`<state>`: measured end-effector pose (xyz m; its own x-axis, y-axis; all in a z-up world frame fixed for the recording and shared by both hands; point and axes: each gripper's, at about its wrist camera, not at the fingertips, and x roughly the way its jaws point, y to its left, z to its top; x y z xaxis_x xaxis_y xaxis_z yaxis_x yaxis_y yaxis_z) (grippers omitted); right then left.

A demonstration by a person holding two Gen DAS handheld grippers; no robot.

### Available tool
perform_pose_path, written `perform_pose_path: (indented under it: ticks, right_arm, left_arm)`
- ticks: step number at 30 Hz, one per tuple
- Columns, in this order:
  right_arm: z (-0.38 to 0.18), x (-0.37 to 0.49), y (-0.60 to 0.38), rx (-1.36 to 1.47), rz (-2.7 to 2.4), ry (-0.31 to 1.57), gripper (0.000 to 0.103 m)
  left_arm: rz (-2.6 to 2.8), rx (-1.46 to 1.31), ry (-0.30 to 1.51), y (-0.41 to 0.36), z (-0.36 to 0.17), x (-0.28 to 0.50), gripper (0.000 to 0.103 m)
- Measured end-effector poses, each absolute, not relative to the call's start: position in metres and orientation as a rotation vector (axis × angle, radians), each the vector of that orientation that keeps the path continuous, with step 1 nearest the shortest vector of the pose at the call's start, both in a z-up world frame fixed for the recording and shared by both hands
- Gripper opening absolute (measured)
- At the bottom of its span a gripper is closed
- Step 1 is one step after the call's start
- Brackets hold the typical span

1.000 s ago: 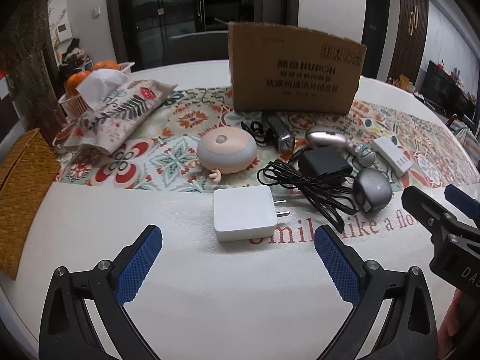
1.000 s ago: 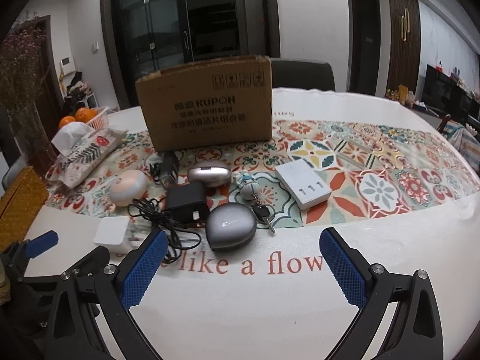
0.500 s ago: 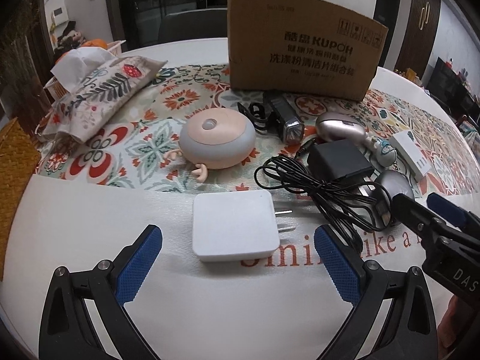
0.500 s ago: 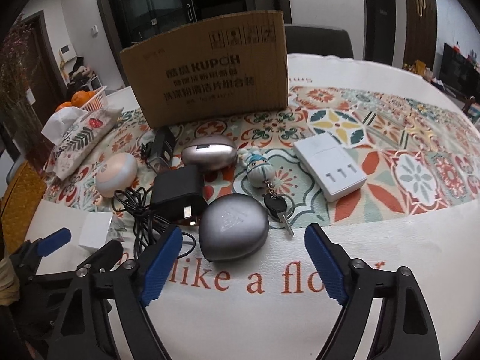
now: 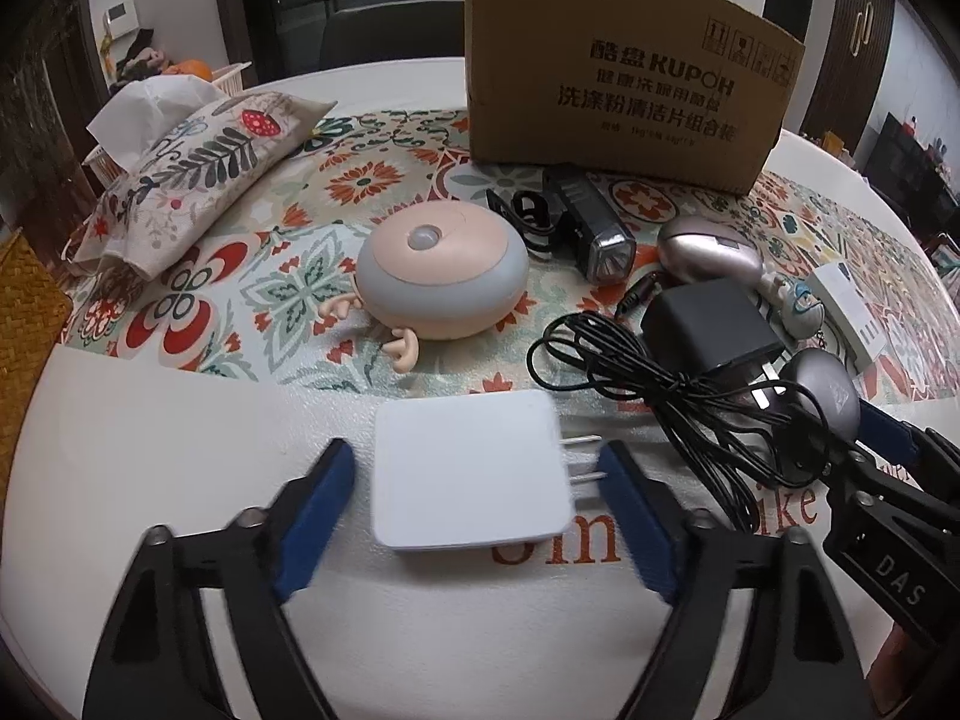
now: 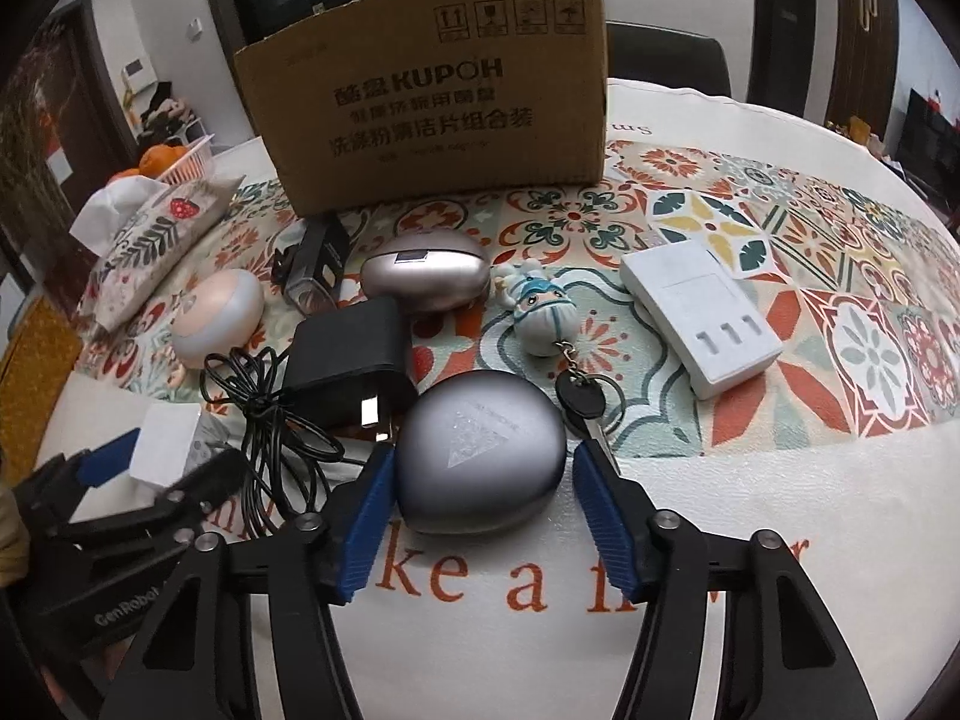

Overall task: Organize rigid objects
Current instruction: 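Grasp the white square charger with the left tool while the right tool grasps the grey mouse, then carry charger and mouse into the cardboard box and open both tools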

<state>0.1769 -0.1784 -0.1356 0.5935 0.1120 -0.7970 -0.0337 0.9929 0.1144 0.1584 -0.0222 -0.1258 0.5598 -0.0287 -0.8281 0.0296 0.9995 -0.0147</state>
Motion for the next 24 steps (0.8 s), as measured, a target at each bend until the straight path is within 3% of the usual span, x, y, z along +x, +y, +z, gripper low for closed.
perform_pose_path:
  ticks: [11,24]
  right_arm:
    - [-0.131,0.167,-0.178,0.086,0.080,0.919,0.057]
    - [-0.092,0.151,-0.183,0.103,0.069,0.816,0.057]
  left_arm:
    - [-0.066,0.013,0.987,-0.023,-0.122,0.151,0.071]
    - [-0.103,0.007,0.895,-0.025,-0.079,0.142,0.071]
